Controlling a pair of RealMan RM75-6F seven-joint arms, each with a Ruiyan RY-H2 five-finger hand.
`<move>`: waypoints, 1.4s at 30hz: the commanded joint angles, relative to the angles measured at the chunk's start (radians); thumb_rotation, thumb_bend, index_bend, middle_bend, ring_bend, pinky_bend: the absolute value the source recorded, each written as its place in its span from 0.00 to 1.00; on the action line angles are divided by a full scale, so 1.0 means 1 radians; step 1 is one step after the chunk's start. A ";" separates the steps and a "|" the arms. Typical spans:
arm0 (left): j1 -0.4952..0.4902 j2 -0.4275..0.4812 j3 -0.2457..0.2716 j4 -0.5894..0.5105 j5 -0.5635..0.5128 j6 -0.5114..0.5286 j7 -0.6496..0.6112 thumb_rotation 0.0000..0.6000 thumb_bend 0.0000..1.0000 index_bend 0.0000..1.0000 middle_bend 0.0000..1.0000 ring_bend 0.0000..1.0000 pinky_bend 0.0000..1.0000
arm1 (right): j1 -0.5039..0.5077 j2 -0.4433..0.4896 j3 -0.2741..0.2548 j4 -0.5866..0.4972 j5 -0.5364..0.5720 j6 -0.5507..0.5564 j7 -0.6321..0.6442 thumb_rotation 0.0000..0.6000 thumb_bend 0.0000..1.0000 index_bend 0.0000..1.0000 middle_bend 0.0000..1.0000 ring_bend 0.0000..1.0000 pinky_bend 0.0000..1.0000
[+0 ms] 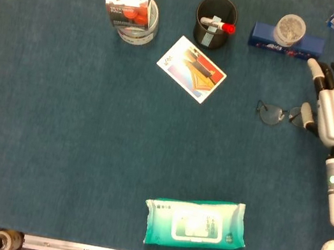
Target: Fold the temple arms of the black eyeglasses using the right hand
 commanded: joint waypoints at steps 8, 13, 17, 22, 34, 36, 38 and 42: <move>0.000 0.001 0.001 -0.002 0.001 -0.001 0.003 1.00 0.25 0.53 0.40 0.34 0.47 | 0.004 -0.011 -0.003 0.022 0.002 0.005 -0.008 1.00 0.31 0.12 0.16 0.10 0.19; 0.000 0.001 0.001 -0.002 0.002 -0.001 0.005 1.00 0.25 0.53 0.40 0.34 0.47 | 0.009 -0.021 -0.002 0.044 0.008 0.000 -0.009 1.00 0.31 0.12 0.16 0.10 0.19; 0.000 0.001 0.001 -0.003 0.002 -0.002 0.005 1.00 0.25 0.53 0.40 0.34 0.47 | 0.013 -0.031 -0.003 0.062 0.013 -0.007 -0.010 1.00 0.31 0.12 0.16 0.10 0.19; 0.001 0.001 0.001 -0.003 0.003 -0.001 0.006 1.00 0.25 0.53 0.40 0.34 0.47 | 0.018 -0.041 -0.004 0.080 0.017 -0.013 -0.014 1.00 0.31 0.12 0.16 0.10 0.19; 0.002 0.002 0.001 -0.004 0.004 0.001 0.005 1.00 0.25 0.53 0.40 0.34 0.47 | 0.027 -0.063 -0.009 0.117 0.024 -0.030 -0.020 1.00 0.30 0.12 0.16 0.10 0.19; 0.002 0.002 0.001 -0.004 0.005 0.001 0.004 1.00 0.25 0.53 0.40 0.34 0.47 | 0.028 -0.066 -0.010 0.124 0.024 -0.030 -0.022 1.00 0.28 0.12 0.16 0.10 0.19; 0.002 0.002 0.002 -0.004 0.005 0.001 0.005 1.00 0.25 0.53 0.40 0.34 0.47 | 0.029 -0.069 -0.011 0.129 0.024 -0.030 -0.023 1.00 0.26 0.12 0.16 0.10 0.19; 0.003 0.002 0.002 -0.005 0.005 0.002 0.005 1.00 0.25 0.53 0.40 0.34 0.47 | 0.030 -0.074 -0.011 0.140 0.026 -0.032 -0.025 1.00 0.22 0.12 0.16 0.10 0.19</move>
